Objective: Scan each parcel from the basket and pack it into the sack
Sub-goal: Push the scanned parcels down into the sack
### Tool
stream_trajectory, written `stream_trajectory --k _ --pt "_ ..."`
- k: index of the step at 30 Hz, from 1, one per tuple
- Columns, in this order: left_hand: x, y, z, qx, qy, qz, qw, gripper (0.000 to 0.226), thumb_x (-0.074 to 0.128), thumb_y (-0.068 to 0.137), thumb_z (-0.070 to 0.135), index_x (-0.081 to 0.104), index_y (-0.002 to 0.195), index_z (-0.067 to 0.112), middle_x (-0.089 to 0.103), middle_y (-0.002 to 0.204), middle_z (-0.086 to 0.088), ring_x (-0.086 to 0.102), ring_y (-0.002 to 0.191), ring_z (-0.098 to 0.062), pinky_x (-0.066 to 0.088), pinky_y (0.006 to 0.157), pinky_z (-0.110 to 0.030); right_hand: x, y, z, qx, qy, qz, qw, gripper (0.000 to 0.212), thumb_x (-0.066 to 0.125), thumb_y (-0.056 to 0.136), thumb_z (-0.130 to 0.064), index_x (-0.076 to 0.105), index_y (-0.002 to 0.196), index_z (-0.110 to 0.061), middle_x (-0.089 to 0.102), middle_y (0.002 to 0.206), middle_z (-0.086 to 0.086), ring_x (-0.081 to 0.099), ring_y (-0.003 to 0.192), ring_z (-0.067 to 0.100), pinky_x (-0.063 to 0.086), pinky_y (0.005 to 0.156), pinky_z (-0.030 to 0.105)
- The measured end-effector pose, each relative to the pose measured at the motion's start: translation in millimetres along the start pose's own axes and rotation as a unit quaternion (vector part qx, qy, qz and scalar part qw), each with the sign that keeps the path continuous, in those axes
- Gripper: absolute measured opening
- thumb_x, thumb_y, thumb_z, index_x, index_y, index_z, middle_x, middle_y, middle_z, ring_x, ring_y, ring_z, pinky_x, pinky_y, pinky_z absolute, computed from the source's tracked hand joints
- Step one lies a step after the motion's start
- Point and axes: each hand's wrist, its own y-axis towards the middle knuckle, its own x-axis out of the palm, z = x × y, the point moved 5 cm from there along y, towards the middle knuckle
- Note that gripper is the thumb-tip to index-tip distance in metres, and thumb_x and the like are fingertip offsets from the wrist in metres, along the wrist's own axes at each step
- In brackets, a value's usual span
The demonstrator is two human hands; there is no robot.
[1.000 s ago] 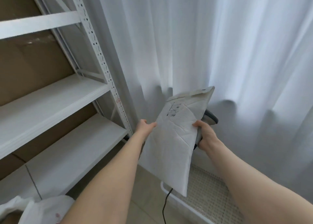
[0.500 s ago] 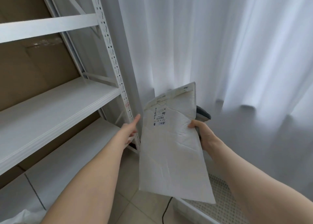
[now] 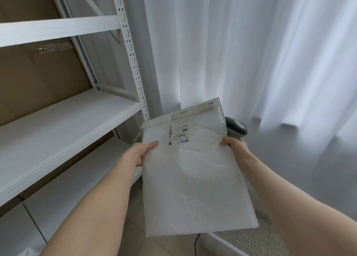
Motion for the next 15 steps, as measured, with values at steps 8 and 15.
stream_trajectory --k 8,15 --pt "-20.0 -8.0 33.3 0.136 -0.011 0.136 0.981 0.038 0.073 0.083 0.013 0.061 0.115 -0.004 0.064 0.115 -0.022 0.064 0.089 -0.029 0.051 0.086 -0.039 -9.9 11.4 1.3 -0.055 -0.082 0.076 0.992 0.021 0.069 0.084 -0.013 0.055 0.1 -0.012 0.059 0.081 0.004 0.057 0.077 0.023 0.046 0.075 0.036" --pt "1.1 -23.5 49.2 0.202 0.003 0.189 0.961 0.03 0.07 0.085 0.008 0.063 0.112 -0.003 0.065 0.111 -0.021 0.059 0.076 -0.02 0.045 0.074 -0.029 22.4 -9.9 -11.0 -0.028 -0.034 -0.104 0.994 0.007 0.069 0.084 -0.006 0.062 0.083 -0.005 0.057 0.057 0.007 0.05 0.043 0.014 0.044 0.044 0.024"
